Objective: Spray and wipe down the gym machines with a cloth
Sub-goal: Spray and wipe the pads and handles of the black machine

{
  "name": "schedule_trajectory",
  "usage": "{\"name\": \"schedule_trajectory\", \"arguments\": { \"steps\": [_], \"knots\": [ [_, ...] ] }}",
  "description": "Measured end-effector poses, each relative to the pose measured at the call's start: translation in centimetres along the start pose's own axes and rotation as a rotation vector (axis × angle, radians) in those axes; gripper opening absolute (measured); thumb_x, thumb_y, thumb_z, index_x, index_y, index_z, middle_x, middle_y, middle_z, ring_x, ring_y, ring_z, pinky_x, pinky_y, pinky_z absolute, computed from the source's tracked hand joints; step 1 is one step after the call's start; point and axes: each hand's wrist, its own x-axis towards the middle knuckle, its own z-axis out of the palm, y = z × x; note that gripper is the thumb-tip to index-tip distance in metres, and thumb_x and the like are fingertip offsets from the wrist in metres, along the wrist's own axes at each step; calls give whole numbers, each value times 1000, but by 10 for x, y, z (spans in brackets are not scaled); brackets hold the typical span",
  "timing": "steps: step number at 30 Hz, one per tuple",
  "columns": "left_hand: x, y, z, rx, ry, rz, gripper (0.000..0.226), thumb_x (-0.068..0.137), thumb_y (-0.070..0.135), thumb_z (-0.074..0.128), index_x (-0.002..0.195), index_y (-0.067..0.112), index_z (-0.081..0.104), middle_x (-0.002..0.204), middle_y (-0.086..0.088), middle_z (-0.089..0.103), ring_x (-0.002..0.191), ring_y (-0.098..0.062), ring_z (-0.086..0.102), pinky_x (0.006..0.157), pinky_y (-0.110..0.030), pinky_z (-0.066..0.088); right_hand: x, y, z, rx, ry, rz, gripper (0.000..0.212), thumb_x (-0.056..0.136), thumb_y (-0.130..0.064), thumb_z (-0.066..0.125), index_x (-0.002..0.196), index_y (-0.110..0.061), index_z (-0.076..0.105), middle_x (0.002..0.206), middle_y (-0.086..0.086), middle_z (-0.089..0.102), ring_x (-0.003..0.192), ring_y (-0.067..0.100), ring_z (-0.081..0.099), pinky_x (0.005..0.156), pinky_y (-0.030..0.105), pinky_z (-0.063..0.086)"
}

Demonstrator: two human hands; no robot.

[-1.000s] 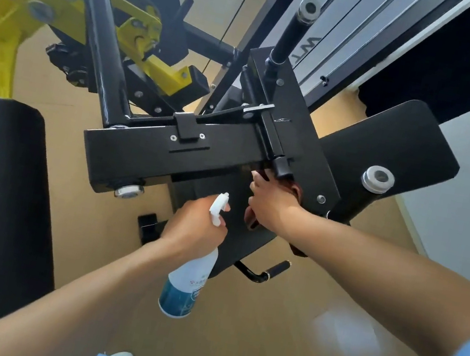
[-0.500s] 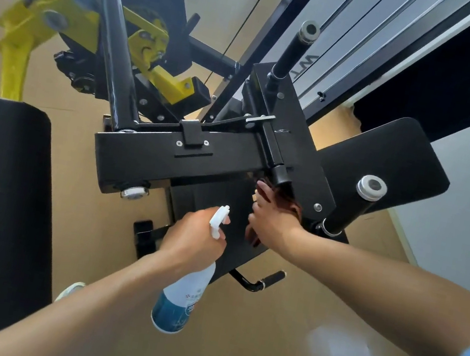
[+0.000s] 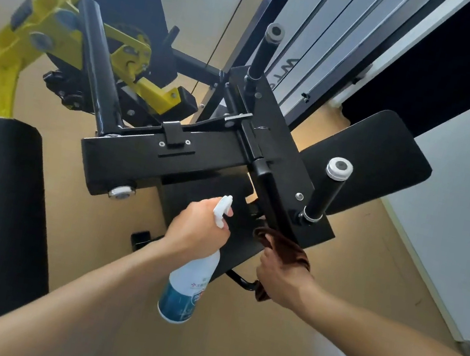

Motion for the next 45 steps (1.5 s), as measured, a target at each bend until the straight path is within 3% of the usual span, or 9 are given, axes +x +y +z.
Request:
{"name": "schedule_trajectory", "arguments": {
  "steps": [5, 9, 13, 16, 19, 23, 27, 36, 45],
  "knots": [
    [-13, 12, -3, 64, 72, 32, 23, 92, 21, 53, 108, 37, 58, 91, 8, 65, 75, -11, 63, 54, -26, 47, 14, 46, -58, 128, 324, -169, 34, 104, -21, 45, 129, -13, 68, 135, 12, 65, 147, 40, 38, 125, 63, -5],
    [-28, 0, -8, 32, 113, -22, 26, 92, 17, 53, 108, 36, 60, 90, 10, 65, 78, -11, 65, 67, -35, 60, 59, 67, -98, 130, 258, -63, 36, 105, -20, 51, 139, -15, 61, 148, 14, 54, 154, 43, 21, 127, 60, 4],
    [-36, -20, -3, 7, 125, -64, 23, 94, 19, 55, 105, 38, 60, 91, 12, 64, 78, -9, 63, 66, -33, 59, 80, 74, -114, 82, 310, -10, 66, 81, -5, 80, 141, -20, 58, 141, 8, 60, 144, 36, 40, 118, 62, 9],
    [-38, -26, 5, -4, 115, -84, 23, 94, 17, 54, 106, 35, 61, 92, 9, 65, 78, -10, 63, 60, -28, 51, 66, 61, -98, -95, 234, 8, 68, 70, 3, 72, 135, -12, 63, 145, 15, 57, 150, 49, 25, 119, 73, 0],
    [-43, -17, 13, -11, 97, -71, 24, 93, 18, 54, 109, 34, 62, 91, 8, 67, 78, -11, 65, 63, -32, 56, 35, 46, -78, -9, 282, 0, 34, 99, -19, 54, 130, -14, 69, 139, 17, 63, 153, 52, 18, 118, 72, -4],
    [-44, 15, 7, -4, 93, 8, 26, 91, 20, 53, 108, 37, 62, 92, 8, 70, 85, -14, 67, 74, -38, 60, -25, 34, -56, 460, 267, -84, 20, 97, -10, 55, 99, -12, 76, 98, 9, 73, 109, 33, 61, 116, 52, 32],
    [-43, 59, -31, -20, 217, 125, 27, 86, 23, 54, 103, 41, 63, 88, 11, 72, 84, -16, 70, 78, -46, 60, -71, 55, -72, 801, 253, -152, 11, 88, -16, 62, 93, -18, 71, 82, 0, 63, 82, 29, 63, 75, 35, 46],
    [-7, 148, -178, 21, 581, 421, 31, 85, 10, 65, 106, 33, 68, 98, 16, 73, 94, -10, 64, 75, -23, 49, -115, 187, -170, 1147, 840, -41, 28, 92, -4, 55, 106, -27, 64, 99, -13, 56, 101, 17, 54, 84, 31, 46],
    [125, 98, -223, 200, 269, 488, 40, 76, 2, 57, 93, 38, 62, 103, 10, 69, 93, -20, 64, 80, -41, 57, -16, 364, -230, 1547, 1265, 578, 26, 93, -3, 50, 104, -17, 69, 89, -4, 63, 85, 17, 60, 82, 32, 52]
  ]
}}
